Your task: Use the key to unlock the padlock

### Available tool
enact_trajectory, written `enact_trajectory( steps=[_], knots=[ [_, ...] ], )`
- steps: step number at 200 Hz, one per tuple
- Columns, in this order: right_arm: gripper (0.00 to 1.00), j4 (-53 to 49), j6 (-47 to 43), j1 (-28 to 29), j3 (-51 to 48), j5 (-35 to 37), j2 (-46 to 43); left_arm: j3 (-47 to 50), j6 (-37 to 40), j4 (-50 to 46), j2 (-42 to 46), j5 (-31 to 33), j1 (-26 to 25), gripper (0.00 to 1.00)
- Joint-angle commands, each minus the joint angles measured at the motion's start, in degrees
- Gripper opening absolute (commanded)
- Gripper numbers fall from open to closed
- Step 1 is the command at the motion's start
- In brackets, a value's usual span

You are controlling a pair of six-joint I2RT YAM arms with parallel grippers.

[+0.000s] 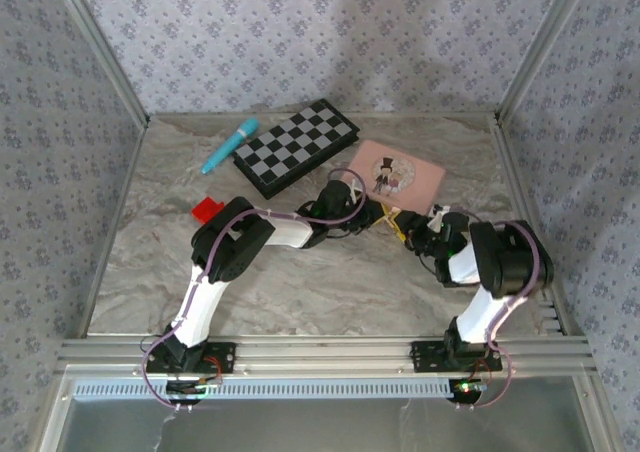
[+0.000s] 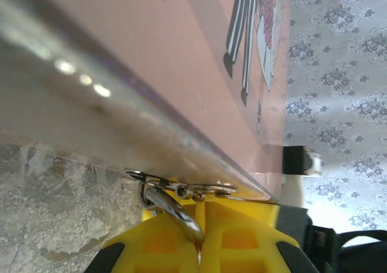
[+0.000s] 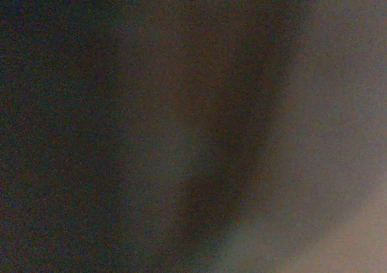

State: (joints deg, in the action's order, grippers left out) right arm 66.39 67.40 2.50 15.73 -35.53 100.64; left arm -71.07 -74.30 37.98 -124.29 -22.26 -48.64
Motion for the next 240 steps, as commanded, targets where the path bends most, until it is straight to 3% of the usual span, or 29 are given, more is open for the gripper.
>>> enact_trajectory(
  steps=[1,61,89,119,136,198,240],
  knots=[
    [0.35,13.4,9.4,0.3,0.2,-2.8,8.1,0.4,-3.1,4.2,0.1,-4.4,-0.8,0.0],
    [0.21,13.4,7.3,1.7,0.8,-1.3,7.8,4.8,-0.4,0.9,1.0,-4.6,0.5,0.01],
    [0.21,13.5,8.1,2.5,1.6,-1.6,7.6,5.3,2.4,-3.2,1.9,-4.7,1.4,0.12],
    [0.24,13.4,8.8,4.1,1.9,-1.2,7.1,5.2,2.8,-4.5,2.1,-3.9,2.0,0.35],
    [0.24,13.5,9.0,5.0,2.0,-0.8,8.3,4.9,2.8,-4.9,2.0,-3.7,2.0,0.4],
    [0.24,13.5,9.4,8.2,3.3,0.3,10.3,5.4,3.5,-10.7,2.7,-2.7,1.8,0.47],
    [0.24,13.4,8.6,6.8,2.6,0.6,9.3,7.3,6.3,-21.2,7.0,3.9,1.0,0.47]
  ],
)
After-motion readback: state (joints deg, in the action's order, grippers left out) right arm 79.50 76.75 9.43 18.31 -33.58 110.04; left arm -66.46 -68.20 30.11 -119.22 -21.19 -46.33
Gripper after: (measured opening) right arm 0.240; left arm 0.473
